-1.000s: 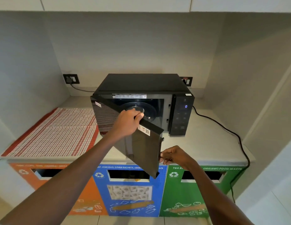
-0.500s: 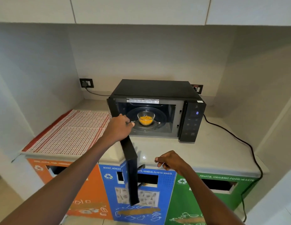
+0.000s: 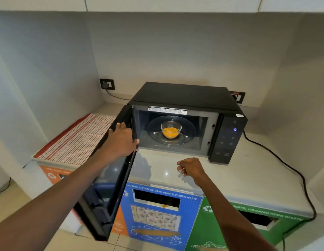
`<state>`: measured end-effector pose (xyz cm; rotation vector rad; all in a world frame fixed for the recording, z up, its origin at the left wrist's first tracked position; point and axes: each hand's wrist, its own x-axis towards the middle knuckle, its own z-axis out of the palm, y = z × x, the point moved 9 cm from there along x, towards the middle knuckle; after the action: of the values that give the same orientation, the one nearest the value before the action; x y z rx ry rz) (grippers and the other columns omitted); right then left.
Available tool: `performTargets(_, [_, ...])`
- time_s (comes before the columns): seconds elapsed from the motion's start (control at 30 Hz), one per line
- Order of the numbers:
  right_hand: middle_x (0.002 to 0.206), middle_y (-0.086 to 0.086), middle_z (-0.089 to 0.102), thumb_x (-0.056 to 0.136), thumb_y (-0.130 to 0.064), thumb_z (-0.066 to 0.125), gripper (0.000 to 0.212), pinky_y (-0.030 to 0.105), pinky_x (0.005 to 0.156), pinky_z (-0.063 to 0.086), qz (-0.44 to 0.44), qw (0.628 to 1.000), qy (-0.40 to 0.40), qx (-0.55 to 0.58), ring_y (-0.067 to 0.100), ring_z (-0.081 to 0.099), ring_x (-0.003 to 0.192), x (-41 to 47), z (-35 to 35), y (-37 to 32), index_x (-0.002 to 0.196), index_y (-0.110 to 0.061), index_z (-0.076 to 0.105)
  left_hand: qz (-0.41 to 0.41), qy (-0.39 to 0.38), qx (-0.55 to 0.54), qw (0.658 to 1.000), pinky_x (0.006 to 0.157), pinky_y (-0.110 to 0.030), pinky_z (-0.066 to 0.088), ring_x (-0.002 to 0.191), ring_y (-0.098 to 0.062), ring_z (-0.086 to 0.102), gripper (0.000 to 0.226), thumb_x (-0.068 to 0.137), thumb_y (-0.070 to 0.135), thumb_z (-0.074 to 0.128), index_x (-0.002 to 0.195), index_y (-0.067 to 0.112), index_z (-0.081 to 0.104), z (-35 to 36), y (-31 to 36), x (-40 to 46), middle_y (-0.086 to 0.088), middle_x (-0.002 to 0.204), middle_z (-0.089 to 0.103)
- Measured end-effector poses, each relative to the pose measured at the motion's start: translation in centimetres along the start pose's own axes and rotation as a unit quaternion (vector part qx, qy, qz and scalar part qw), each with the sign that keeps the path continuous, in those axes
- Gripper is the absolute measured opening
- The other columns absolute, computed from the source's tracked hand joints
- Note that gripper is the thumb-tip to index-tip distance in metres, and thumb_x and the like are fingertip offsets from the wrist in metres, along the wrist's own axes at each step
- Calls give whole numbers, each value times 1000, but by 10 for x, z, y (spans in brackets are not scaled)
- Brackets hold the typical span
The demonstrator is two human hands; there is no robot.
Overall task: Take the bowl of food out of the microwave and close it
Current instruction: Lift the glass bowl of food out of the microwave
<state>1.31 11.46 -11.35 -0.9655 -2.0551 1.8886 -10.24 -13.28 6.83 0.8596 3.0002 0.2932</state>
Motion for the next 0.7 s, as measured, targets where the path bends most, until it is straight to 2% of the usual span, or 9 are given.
performTargets(0.07, [74,16,70,87,-6,62,17,22,49,48,-2,1000,2,-1,17,56,53,11,-3,-3,93,6,71,-44,-11,-6,999,115,-61,22,144,-46,18,53,91,44,56,126,5,51,-2,-3,11,-27,157,16])
performTargets(0.17, [71,12,68,88,-8,62,16,21,48,47,4,1000,-1,-7,16,56,53,31,-11,-6,92,5,71,-116,-10,-7,993,114,-64,21,141,-52,18,66,89,53,54,134,5,44,-3,-5,27,-31,155,16])
performTargets(0.3, [66,9,67,89,-11,61,17,21,47,45,-14,1000,13,-23,15,53,51,62,-27,-17,89,3,71,-124,38,39,991,117,-58,9,145,-48,12,69,92,50,49,139,1,42,10,17,49,-33,155,18])
performTargets(0.4, [62,8,66,89,-17,60,21,26,47,45,-42,997,41,-50,15,53,47,93,-40,-30,74,-6,70,-85,82,42,992,115,-54,22,140,-43,30,60,92,41,50,134,-3,47,30,47,68,-30,147,37])
performTargets(0.43, [60,8,66,89,-19,61,24,27,47,45,-48,996,54,-55,16,53,45,101,-43,-33,68,-10,69,-71,84,20,994,110,-52,32,132,-42,41,54,93,37,50,128,-4,50,36,55,71,-29,139,48])
performTargets(0.5, [60,8,66,88,-20,61,27,29,48,46,-57,994,69,-68,17,54,45,116,-48,-38,63,-14,67,-68,73,-70,993,89,-45,48,110,-39,59,41,93,31,52,114,-4,57,55,62,84,-24,116,62])
performTargets(0.57, [61,9,64,89,-20,59,27,30,51,46,-65,993,66,-70,17,55,47,128,-46,-43,64,-11,65,-72,62,-131,987,75,-40,48,100,-40,64,34,94,26,50,107,-4,59,73,64,97,-22,105,65])
performTargets(0.63, [60,8,63,90,-25,57,32,33,56,46,-71,993,58,-79,21,57,52,138,-42,-48,60,-14,63,-74,53,-158,983,75,-40,48,100,-41,64,31,95,22,47,104,-3,62,85,63,110,-25,104,66])
performTargets(0.7, [59,8,61,92,-31,53,37,29,52,45,-64,993,46,-85,22,55,50,148,-37,-48,58,-17,58,-86,41,-183,978,76,-40,47,99,-41,63,28,96,16,46,99,-6,64,98,62,125,-27,102,67])
